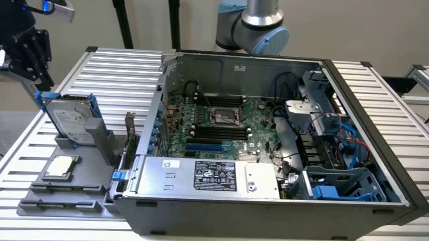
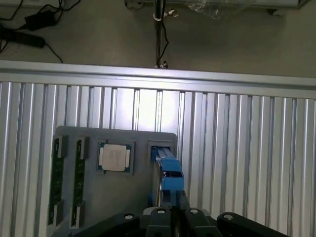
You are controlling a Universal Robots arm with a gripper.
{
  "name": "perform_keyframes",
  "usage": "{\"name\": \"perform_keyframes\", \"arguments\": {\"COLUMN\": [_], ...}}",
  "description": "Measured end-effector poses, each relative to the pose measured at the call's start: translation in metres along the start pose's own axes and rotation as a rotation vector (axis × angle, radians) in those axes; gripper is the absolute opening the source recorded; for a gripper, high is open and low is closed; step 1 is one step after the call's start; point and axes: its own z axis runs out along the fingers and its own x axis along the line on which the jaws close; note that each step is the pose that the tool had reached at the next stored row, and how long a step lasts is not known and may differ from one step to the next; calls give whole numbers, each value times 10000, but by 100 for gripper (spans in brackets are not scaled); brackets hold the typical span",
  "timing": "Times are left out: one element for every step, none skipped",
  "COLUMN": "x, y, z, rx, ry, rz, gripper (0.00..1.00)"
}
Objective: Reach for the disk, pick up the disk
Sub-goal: 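Pick up the disk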
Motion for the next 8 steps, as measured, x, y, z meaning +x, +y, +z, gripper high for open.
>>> {"name": "perform_keyframes", "arguments": {"x": [0, 0, 0, 0, 0, 0, 0, 0], "y": [0, 0, 0, 0, 0, 0, 0, 0], "z": [0, 0, 0, 0, 0, 0, 1, 3], "rx": [0, 0, 0, 0, 0, 0, 0, 0], "ry": [0, 0, 0, 0, 0, 0, 0, 0], "rz": [0, 0, 0, 0, 0, 0, 1, 3], "gripper": [30, 30, 36, 36, 42, 42, 48, 48]}}
